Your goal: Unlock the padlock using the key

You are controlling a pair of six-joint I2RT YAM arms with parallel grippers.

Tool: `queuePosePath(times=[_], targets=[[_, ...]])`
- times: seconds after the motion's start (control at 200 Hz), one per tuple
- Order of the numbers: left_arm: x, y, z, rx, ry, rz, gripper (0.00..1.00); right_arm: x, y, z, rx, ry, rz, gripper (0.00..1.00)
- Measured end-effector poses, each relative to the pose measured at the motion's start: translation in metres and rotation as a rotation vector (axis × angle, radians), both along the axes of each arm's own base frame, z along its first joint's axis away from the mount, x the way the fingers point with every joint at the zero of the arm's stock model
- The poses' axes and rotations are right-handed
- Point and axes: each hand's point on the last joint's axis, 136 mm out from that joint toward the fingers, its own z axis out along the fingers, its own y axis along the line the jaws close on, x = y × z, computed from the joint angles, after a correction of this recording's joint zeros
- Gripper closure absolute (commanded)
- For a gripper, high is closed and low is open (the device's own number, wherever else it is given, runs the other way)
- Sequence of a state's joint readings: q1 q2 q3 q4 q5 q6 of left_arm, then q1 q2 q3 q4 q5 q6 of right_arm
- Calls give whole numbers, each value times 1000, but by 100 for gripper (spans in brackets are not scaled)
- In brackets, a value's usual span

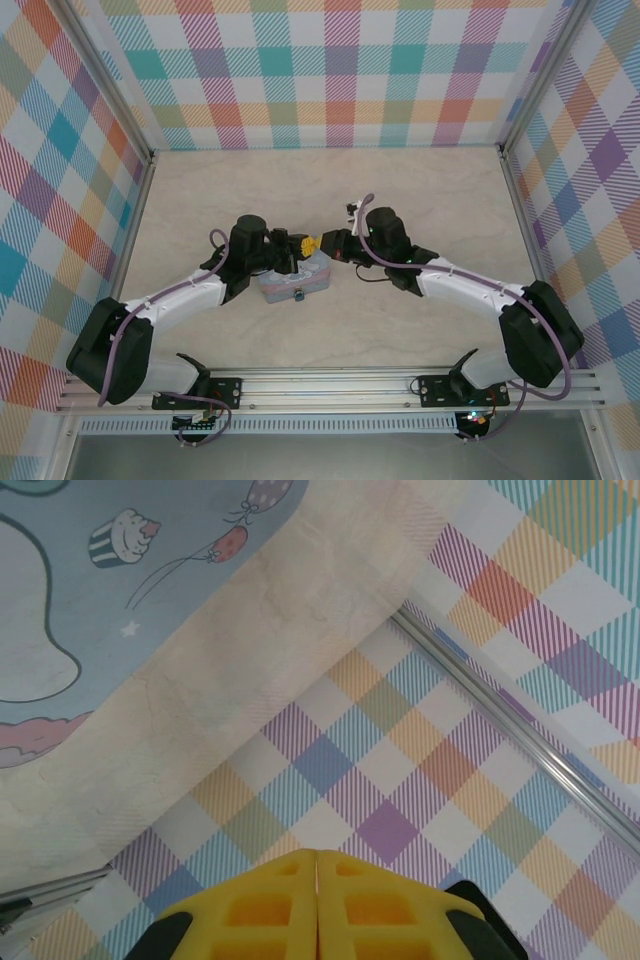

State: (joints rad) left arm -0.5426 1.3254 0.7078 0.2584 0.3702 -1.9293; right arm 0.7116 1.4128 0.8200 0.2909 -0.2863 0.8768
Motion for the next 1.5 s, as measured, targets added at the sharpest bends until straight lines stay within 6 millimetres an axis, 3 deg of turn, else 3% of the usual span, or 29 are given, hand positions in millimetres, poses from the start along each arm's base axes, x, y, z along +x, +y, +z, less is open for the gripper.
queuePosePath(times=[0.14, 0.26, 0.39, 0.545, 0.66, 0.935, 1.165, 1.5], targets=[[6, 8, 22, 135, -135, -11, 99, 3, -3, 12, 56, -20, 14, 79], [19, 24, 72, 283, -370, 15, 100, 1, -18, 19, 112, -35, 19, 64], [16, 41, 131, 419, -662, 23, 99, 0, -25, 28, 182, -47, 45, 50], [6, 46, 167, 541, -927, -20, 98, -13, -15, 67, 317, -138, 161, 40], [1, 40, 178, 604, -1069, -83, 100, -19, -6, 92, 405, -199, 244, 40], [-9, 29, 200, 608, -1256, -145, 100, -29, 19, 129, 488, -289, 364, 43], [-13, 25, 208, 577, -1298, -152, 100, -30, 27, 135, 512, -314, 382, 48], [-13, 23, 204, 562, -1297, -153, 100, -26, 27, 149, 530, -348, 368, 54]])
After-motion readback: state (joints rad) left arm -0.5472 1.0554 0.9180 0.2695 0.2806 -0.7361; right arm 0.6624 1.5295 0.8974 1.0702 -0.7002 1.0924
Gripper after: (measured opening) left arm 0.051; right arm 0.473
